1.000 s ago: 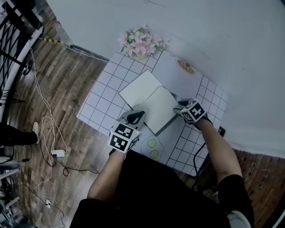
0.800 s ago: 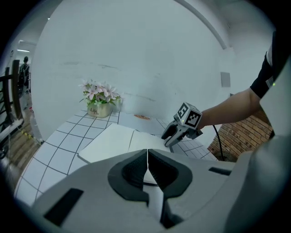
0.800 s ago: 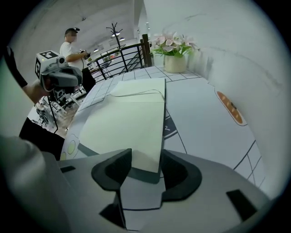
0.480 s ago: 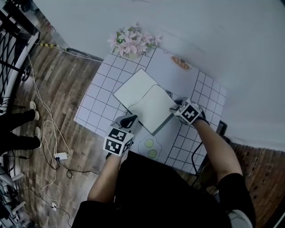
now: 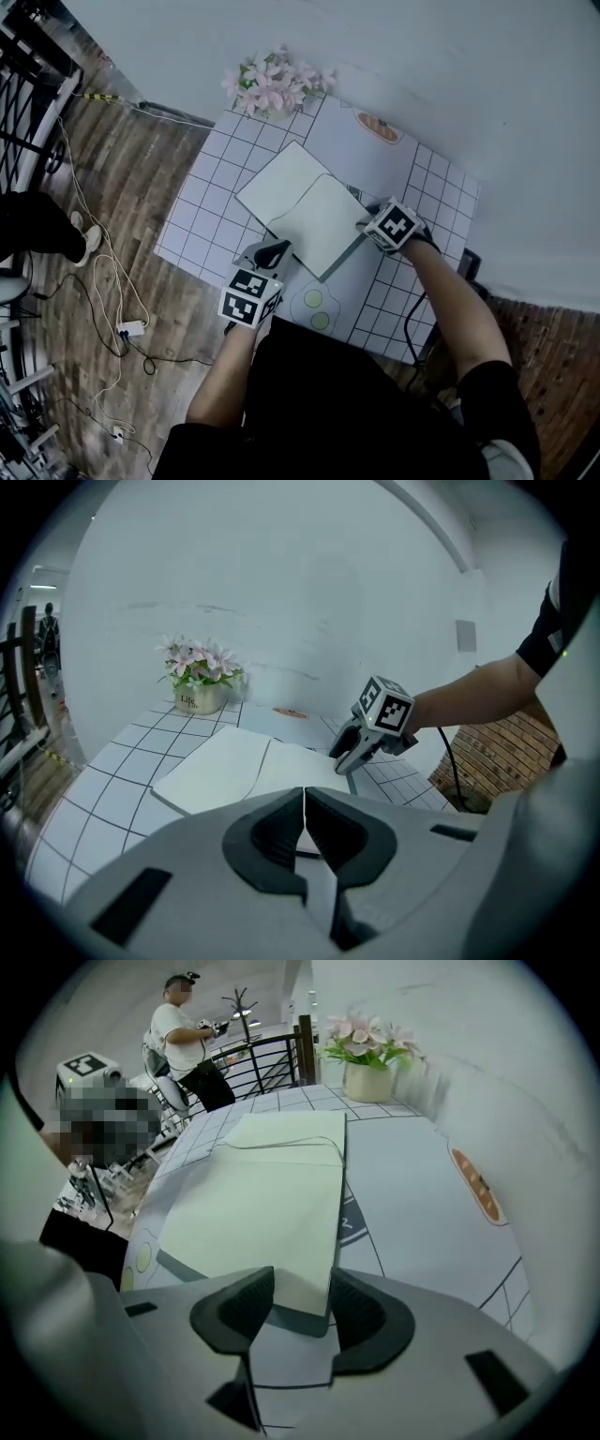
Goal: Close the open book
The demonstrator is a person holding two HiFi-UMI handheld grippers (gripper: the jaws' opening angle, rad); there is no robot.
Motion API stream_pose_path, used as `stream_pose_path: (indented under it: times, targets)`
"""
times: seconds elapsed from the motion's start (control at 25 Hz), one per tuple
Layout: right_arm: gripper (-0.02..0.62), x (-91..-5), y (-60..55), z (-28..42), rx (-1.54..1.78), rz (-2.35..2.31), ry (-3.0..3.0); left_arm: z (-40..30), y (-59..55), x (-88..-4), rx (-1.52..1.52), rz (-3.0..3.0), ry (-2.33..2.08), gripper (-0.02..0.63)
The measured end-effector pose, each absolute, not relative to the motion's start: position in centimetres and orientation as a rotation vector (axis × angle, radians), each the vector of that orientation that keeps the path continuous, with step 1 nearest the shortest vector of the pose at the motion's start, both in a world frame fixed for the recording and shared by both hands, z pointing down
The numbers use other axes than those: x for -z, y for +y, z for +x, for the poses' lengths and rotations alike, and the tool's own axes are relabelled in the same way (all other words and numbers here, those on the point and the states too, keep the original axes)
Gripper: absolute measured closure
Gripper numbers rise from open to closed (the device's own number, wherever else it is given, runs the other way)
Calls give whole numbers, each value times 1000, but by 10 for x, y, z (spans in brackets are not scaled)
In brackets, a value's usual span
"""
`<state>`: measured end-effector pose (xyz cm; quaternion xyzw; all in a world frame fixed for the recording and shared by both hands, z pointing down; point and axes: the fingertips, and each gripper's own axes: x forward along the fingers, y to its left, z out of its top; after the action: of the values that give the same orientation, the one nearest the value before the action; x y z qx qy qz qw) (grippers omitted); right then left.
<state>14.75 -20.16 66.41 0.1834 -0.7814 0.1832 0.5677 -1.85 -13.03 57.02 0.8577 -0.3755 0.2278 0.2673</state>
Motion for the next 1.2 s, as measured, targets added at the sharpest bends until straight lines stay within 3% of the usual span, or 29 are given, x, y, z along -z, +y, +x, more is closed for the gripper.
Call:
stream_pose_path:
  times: [0.52,0.64,1.2]
  targets:
    - [428,-663,-202,148,-424,401,-1812,-17,-119,-576,-600,2302,-1006,594]
    - [580,-661,-211,155,-400,423,-1814,-17,-119,-573,-601,2311,-1006,594]
    - [573,-664,-214,157,-586,511,-1837,-37,-114,-574,-572,2279,-1045,594]
